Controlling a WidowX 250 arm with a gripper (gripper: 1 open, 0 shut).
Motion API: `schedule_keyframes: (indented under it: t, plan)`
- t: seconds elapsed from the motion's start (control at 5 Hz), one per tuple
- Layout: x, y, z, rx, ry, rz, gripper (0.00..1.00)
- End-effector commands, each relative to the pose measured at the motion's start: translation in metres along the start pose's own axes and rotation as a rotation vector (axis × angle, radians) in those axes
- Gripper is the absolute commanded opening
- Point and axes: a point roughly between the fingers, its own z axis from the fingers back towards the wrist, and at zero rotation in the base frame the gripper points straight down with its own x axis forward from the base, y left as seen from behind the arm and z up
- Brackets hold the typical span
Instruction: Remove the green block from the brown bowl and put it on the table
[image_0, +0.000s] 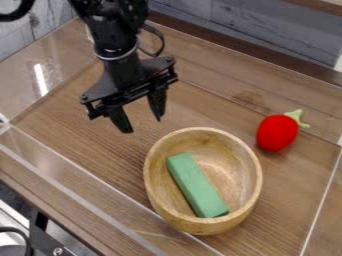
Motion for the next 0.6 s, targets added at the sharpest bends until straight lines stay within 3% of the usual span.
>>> schedule_keyframes:
  t: [0.0, 0.4]
  plan:
    - [-0.012, -0.009, 0.003, -0.023, -0.03, -0.052, 0.0]
    - [-0.025, -0.008, -0.008, 0.025, -0.047, -0.007, 0.0]
